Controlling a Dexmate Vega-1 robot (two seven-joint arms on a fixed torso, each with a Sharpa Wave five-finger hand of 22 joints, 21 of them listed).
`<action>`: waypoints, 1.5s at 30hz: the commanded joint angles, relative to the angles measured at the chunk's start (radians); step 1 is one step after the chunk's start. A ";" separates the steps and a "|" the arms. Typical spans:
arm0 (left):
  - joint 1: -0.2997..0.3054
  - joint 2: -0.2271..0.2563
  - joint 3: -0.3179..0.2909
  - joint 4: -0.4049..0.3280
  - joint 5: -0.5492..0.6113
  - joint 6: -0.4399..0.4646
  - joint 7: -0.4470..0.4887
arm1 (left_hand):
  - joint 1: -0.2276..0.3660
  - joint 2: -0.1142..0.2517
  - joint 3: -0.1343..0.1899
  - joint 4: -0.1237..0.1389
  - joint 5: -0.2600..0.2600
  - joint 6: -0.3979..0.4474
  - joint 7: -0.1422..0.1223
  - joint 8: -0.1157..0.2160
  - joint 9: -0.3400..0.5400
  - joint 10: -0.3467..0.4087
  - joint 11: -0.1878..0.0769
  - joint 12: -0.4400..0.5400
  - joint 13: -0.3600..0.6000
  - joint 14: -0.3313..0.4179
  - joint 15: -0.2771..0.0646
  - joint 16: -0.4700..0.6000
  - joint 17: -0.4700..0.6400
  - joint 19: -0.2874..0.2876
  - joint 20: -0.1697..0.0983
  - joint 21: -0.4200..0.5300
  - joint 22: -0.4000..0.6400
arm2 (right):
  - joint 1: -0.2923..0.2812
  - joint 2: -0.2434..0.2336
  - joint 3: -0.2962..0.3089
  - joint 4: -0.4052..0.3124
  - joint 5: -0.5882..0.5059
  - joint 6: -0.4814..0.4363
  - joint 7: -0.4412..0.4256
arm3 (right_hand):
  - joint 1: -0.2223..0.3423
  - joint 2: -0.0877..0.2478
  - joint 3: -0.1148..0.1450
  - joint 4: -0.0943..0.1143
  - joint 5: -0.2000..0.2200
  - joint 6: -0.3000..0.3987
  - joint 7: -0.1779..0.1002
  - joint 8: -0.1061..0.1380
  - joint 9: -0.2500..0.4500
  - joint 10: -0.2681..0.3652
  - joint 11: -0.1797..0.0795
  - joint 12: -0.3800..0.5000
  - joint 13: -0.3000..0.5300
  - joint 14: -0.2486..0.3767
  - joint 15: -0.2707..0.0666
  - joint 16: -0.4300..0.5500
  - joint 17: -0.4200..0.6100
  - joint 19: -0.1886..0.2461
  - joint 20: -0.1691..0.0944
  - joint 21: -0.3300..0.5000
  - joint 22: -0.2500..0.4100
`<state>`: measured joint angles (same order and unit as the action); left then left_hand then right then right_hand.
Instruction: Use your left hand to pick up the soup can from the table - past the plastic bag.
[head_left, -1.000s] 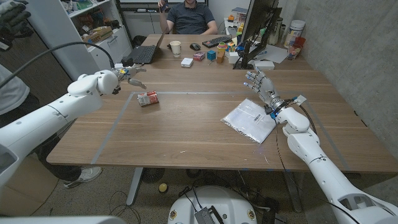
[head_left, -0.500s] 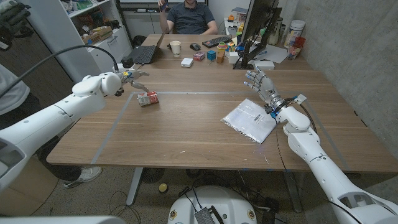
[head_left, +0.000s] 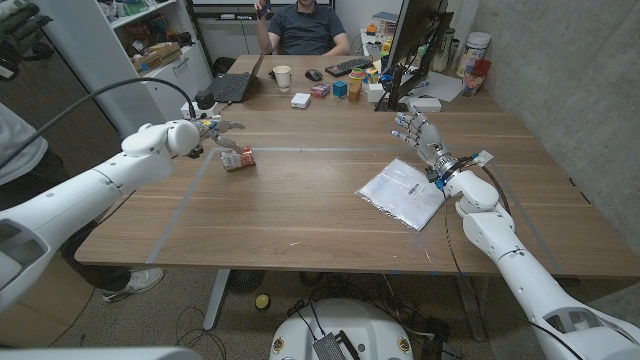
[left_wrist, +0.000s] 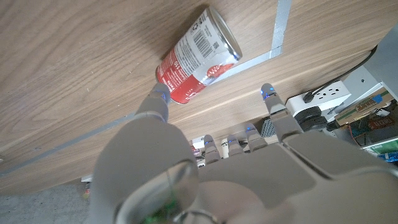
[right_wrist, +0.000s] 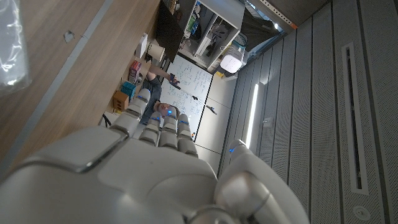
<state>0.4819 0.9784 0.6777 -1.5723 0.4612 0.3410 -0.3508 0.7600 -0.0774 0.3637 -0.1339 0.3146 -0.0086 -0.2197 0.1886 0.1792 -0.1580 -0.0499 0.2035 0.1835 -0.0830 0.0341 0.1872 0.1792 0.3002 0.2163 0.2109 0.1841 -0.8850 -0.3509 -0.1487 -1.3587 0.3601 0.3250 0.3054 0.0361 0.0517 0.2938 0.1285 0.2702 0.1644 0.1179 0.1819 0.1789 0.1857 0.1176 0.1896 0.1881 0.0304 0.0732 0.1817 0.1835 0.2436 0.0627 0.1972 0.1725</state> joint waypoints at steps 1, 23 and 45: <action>-0.003 -0.011 0.019 0.022 -0.014 -0.011 -0.025 | 0.014 0.001 -0.005 0.000 0.006 0.006 0.000 0.003 0.002 0.002 0.000 0.004 0.004 0.006 -0.002 0.004 0.003 0.009 -0.001 0.006 0.002 | 0.000 -0.003 -0.004 -0.002 -0.004 0.011 -0.001 | 0.001 -0.008 -0.006 0.000 0.004 0.008 0.003 0.008 0.002 0.005 -0.004 0.007 0.003 0.002 0.008 0.009 0.002 0.003 0.004 0.003 0.003; -0.009 -0.032 0.035 0.090 -0.047 -0.012 -0.019 | 0.025 0.009 -0.027 0.007 0.013 0.030 0.001 0.007 0.002 0.027 -0.003 0.012 0.003 0.025 -0.006 0.008 0.003 0.030 -0.002 0.009 0.003 | 0.004 -0.016 -0.010 -0.002 -0.008 0.016 -0.005 | 0.005 -0.017 -0.012 -0.005 0.006 0.007 0.001 0.008 0.002 0.006 -0.007 0.007 0.003 0.004 0.010 0.009 0.001 0.005 0.006 0.003 0.003; -0.111 -0.134 0.107 0.302 -0.096 -0.072 -0.034 | 0.063 0.124 -0.065 0.031 -0.032 0.157 0.000 0.011 0.003 0.291 -0.008 0.067 0.005 0.289 -0.059 0.056 0.009 0.293 -0.029 0.078 0.003 | 0.046 -0.010 -0.029 0.056 -0.017 0.006 0.018 | 0.008 -0.023 -0.018 -0.009 0.008 0.005 0.000 0.007 0.002 0.004 -0.007 0.006 0.002 0.003 0.011 0.008 0.001 0.004 0.007 0.003 0.003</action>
<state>0.4177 0.8870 0.7505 -1.3541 0.3808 0.2888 -0.3751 0.8090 0.0146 0.3001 -0.1031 0.2991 0.1246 -0.2193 0.1973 0.1794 0.0559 -0.0614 0.2540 0.1835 0.1276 -0.0078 0.2293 0.1841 0.5160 0.2015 0.2670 0.1838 -0.8592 -0.3657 -0.1699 -1.3324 0.3485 0.3329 0.3119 0.0483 0.0287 0.2774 0.1201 0.2742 0.1644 0.1179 0.1819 0.1789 0.1857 0.1176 0.1896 0.1880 0.0360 0.0785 0.1817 0.1814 0.2436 0.0627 0.1972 0.1725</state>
